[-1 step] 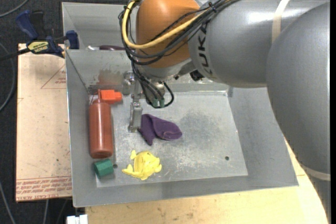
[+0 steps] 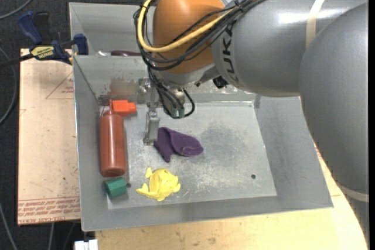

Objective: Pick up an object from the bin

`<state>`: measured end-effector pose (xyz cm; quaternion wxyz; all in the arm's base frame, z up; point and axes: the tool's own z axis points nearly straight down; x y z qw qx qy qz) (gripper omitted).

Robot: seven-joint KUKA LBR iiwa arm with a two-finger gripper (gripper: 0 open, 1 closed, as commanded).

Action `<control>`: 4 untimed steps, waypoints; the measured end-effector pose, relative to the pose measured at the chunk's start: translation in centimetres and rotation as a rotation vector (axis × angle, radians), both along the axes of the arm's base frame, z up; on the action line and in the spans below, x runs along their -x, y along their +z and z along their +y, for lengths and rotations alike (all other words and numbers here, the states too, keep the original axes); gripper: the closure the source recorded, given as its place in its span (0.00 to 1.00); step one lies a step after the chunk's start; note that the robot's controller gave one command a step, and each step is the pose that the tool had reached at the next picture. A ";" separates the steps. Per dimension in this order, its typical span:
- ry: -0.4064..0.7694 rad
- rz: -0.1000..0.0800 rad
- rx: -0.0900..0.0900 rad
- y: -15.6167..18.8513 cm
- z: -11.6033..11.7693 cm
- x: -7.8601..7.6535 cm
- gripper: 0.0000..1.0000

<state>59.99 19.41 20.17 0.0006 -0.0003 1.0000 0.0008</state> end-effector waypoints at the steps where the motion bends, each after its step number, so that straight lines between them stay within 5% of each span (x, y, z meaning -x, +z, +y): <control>1: 0.087 -0.001 -0.001 -5.4 -3.6 0.0 0.00; 2: 0.012 0.004 -0.001 -4.7 -7.7 0.1 0.00; 3: 0.032 -0.004 -0.001 -6.0 -8.0 0.1 0.00; 4: -0.176 0.000 -0.002 -10.5 -8.1 0.3 0.00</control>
Offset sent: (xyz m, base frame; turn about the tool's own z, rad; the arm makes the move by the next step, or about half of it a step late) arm -0.0001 -0.0795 -0.0430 -0.0098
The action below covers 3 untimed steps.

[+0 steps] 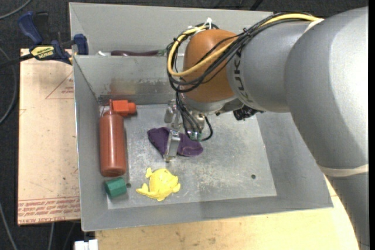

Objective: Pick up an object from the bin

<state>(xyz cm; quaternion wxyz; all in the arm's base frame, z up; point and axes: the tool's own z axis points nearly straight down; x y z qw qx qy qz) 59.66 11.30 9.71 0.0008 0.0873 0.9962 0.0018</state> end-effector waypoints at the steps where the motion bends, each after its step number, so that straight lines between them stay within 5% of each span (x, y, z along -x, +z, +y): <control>1: 0.056 -0.010 -0.003 -2.5 -1.9 0.7 1.00; 3: 0.056 -0.005 -0.003 -2.0 -1.9 0.9 1.00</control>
Offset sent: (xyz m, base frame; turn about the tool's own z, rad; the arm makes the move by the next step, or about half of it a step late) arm 0.0000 0.0000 0.0000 0.0000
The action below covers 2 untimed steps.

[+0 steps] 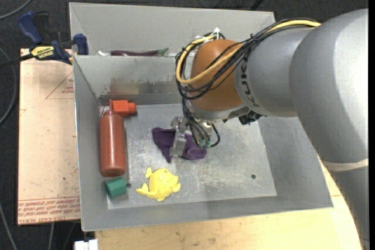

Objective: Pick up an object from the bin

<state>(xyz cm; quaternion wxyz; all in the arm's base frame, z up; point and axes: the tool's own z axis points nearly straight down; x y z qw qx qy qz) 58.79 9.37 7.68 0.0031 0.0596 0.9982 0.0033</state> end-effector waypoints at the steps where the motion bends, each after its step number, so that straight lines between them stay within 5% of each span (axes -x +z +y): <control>1: 0.000 0.003 0.001 1.8 0.0 0.1 1.00; 2: -0.001 -0.005 -0.001 3.2 0.0 -0.1 1.00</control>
Offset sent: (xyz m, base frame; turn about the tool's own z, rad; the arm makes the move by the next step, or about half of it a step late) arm 0.0002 0.0000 0.0247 0.0000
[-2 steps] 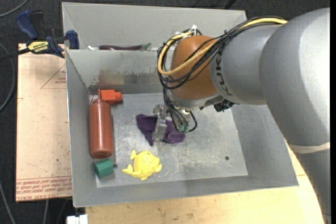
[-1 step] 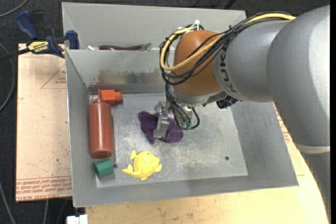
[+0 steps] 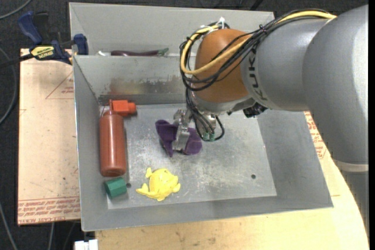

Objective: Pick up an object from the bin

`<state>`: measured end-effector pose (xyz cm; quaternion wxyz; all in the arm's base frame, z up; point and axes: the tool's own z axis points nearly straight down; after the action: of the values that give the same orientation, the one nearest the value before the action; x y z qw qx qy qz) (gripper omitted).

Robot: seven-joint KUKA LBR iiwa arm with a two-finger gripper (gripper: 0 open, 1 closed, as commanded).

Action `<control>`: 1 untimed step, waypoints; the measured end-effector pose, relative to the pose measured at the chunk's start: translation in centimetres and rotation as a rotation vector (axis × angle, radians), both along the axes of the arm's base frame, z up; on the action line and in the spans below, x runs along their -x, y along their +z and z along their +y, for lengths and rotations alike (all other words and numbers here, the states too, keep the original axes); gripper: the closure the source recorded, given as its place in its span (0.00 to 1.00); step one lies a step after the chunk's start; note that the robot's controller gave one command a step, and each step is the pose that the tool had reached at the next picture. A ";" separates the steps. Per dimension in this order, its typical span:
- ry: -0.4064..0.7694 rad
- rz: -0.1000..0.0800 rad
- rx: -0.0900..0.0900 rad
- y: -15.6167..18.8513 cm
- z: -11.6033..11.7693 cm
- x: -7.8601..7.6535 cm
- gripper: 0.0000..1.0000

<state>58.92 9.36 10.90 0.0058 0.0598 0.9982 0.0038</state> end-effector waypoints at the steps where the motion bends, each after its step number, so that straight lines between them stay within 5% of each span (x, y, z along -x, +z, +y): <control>1: 0.000 0.000 0.000 0.7 0.0 0.0 1.00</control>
Offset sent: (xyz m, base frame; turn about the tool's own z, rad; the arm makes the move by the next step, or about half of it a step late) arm 0.0000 0.0000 0.0394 0.0000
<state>58.92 9.36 11.58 0.0059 0.0601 0.9982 0.0039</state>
